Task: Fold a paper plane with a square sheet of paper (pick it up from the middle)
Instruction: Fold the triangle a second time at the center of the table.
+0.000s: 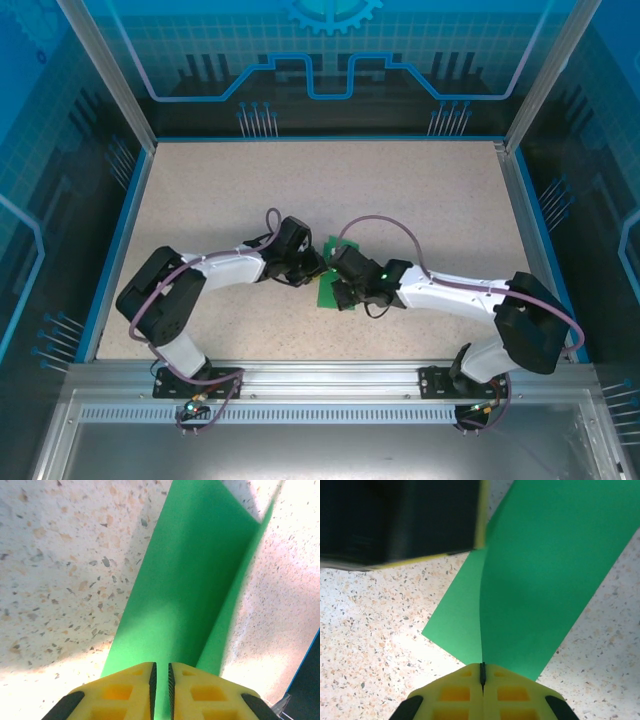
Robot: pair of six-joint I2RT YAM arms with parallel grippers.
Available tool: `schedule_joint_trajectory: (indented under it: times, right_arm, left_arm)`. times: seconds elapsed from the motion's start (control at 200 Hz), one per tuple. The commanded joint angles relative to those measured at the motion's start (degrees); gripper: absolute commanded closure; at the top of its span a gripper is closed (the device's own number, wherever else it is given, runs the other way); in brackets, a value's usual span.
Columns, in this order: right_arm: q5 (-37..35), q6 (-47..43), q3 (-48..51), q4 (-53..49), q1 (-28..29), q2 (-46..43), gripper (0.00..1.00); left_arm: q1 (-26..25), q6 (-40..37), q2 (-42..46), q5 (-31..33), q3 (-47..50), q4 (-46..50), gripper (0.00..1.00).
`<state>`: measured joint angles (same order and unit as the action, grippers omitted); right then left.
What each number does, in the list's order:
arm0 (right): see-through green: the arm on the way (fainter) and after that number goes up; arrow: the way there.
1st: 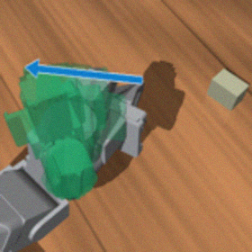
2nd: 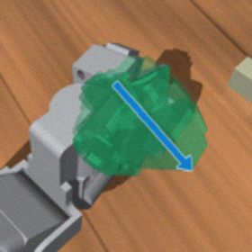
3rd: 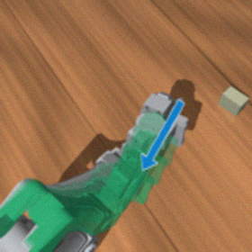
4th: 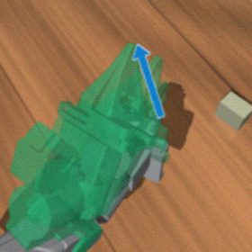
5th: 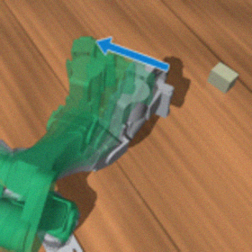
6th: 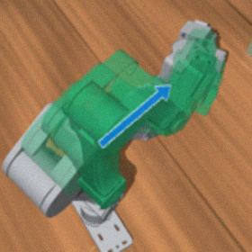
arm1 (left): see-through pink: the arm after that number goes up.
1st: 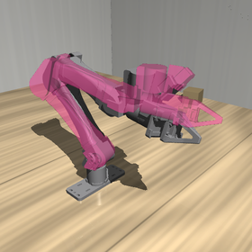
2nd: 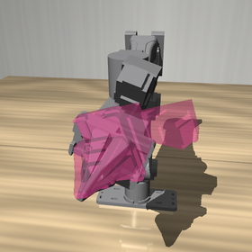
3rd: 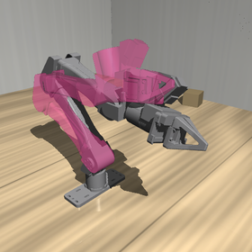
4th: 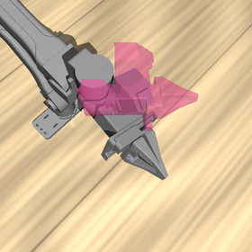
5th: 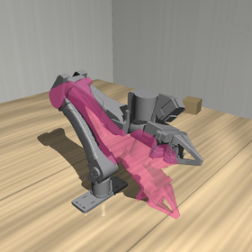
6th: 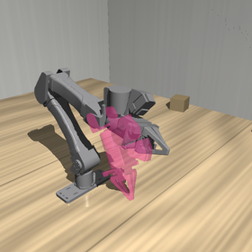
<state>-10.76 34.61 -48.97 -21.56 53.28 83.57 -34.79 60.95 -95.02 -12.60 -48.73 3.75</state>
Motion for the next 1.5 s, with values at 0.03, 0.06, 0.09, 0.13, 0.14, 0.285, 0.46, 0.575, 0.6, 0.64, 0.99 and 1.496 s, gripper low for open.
schedule_joint_trajectory:
  times: [0.03, 0.06, 0.09, 0.13, 0.14, 0.285, 0.46, 0.575, 0.6, 0.64, 0.99, 1.496]
  right_arm:
    - [11.65, -2.29, 2.77, 5.12, -5.01, -1.65, 0.99]
    - [12.51, -2.57, 3.09, 5.21, -5.92, -1.61, 0.98]
    - [13.44, -2.89, 3.49, 5.34, -6.9, -1.66, 0.98]
    - [15.31, -3.49, 4.0, 5.87, -8.32, -1.61, 0.98]
    - [15.62, -3.63, 4.13, 6.02, -8.66, -1.58, 0.98]
    - [21.92, -6.03, 5.29, 7.67, -13.08, -0.58, 0.97]
    - [25.05, -9.41, 4.6, 6.98, -17.01, 2.45, 0.97]
    - [25.24, -11.1, 4.14, 6.46, -18.53, 4.24, 0.97]
    - [25.31, -11.39, 4.08, 6.22, -18.77, 4.59, 0.97]
    - [25.11, -11.88, 3.8, 5.81, -19.1, 5.07, 0.98]
    - [26.48, -16.62, -0.14, 3.9, -20.75, 8.96, 0.97]
    - [31.3, -22.05, -5.77, 0.68, -22.78, 14.11, 0.96]
  left_arm:
    - [-0.37, -2.22, 2.81, 3.49, -0.6, 4.66, 0.82]
    - [-0.34, -2.3, 3.06, 3.73, -0.58, 4.99, 0.82]
    - [-0.41, -2.54, 3.25, 3.8, -0.71, 5.42, 0.82]
    - [-0.4, -2.7, 3.48, 4.13, -0.73, 5.95, 0.82]
    - [-0.4, -2.79, 3.56, 4.27, -0.75, 5.93, 0.82]
    - [-0.83, -3.62, 4.21, 4.73, -1.03, 6.7, 0.82]
    - [-1.59, -4.95, 4.21, 4.78, -1.82, 7.84, 0.82]
    - [-1.94, -5.72, 4.23, 4.78, -2.16, 8.29, 0.82]
    - [-2.03, -5.87, 4.21, 4.78, -2.29, 8.42, 0.82]
    - [-2.13, -6.09, 4.23, 4.78, -2.46, 8.53, 0.82]
    - [-3.62, -7.95, 3.01, 6.13, -5.41, 11.41, 0.81]
    - [-4.37, -8.45, 1.56, 6.88, -6.9, 13.27, 0.82]
